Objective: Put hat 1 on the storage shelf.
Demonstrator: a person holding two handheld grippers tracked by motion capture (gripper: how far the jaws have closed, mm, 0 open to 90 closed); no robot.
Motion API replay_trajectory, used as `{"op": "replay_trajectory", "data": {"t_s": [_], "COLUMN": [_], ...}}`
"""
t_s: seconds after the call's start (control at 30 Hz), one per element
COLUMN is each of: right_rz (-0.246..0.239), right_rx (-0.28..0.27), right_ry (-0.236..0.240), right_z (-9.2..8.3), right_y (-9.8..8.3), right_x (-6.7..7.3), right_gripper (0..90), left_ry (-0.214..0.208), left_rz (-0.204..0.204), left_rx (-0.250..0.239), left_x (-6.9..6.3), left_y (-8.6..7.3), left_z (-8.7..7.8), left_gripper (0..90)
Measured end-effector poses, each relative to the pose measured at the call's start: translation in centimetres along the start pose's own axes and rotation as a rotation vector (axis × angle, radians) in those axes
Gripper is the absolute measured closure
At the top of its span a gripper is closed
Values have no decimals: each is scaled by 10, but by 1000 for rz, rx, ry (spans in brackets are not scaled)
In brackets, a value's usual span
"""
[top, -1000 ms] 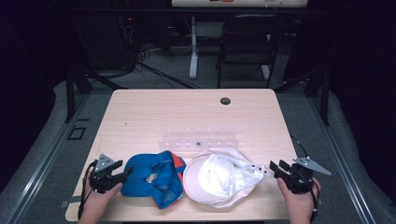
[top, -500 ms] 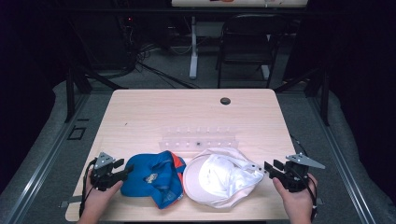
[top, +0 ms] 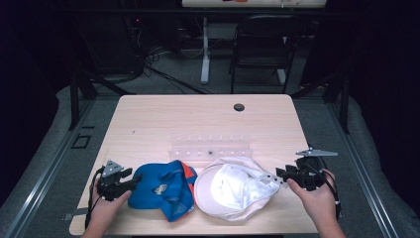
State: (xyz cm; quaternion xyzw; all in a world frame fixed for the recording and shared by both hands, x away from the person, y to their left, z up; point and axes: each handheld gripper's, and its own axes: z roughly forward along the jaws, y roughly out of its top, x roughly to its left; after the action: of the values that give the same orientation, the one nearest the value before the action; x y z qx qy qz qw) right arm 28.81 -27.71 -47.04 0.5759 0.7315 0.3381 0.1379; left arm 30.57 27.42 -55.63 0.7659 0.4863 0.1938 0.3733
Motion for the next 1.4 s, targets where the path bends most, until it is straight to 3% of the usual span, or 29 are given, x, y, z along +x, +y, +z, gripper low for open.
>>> {"op": "replay_trajectory", "data": {"t_s": [0.13,0.47,0.77,0.8,0.93,0.97,1.03,1.2,1.3,1.4], "right_rz": [-3,41,70,80,81,79,93,115,117,76], "right_rx": [95,227,297,310,337,370,368,410,420,463], "right_ry": [23,56,114,138,144,152,151,190,203,199], "right_z": [3,20,31,34,39,42,44,54,56,56], "right_y": [7,10,10,11,11,11,10,10,10,12], "right_x": [0,-14,-19,-21,-22,-23,-23,-24,-23,-23], "right_gripper": [566,553,554,554,552,549,546,554,576,639], "left_ry": [-6,-3,5,5,6,5,6,7,8,8], "left_rz": [1,0,1,2,3,6,5,3,1,1], "left_rx": [-1,2,-2,-1,-2,1,0,0,0,-1], "left_x": [-2,-1,-1,-1,0,0,0,0,0,0], "left_y": [-1,-3,-4,-4,-4,-4,-4,-4,-4,-4], "left_z": [0,-3,-4,-4,-4,-4,-4,-4,-4,-4], "left_gripper": [512,512,512,512,512,512,512,512,512,512]}}
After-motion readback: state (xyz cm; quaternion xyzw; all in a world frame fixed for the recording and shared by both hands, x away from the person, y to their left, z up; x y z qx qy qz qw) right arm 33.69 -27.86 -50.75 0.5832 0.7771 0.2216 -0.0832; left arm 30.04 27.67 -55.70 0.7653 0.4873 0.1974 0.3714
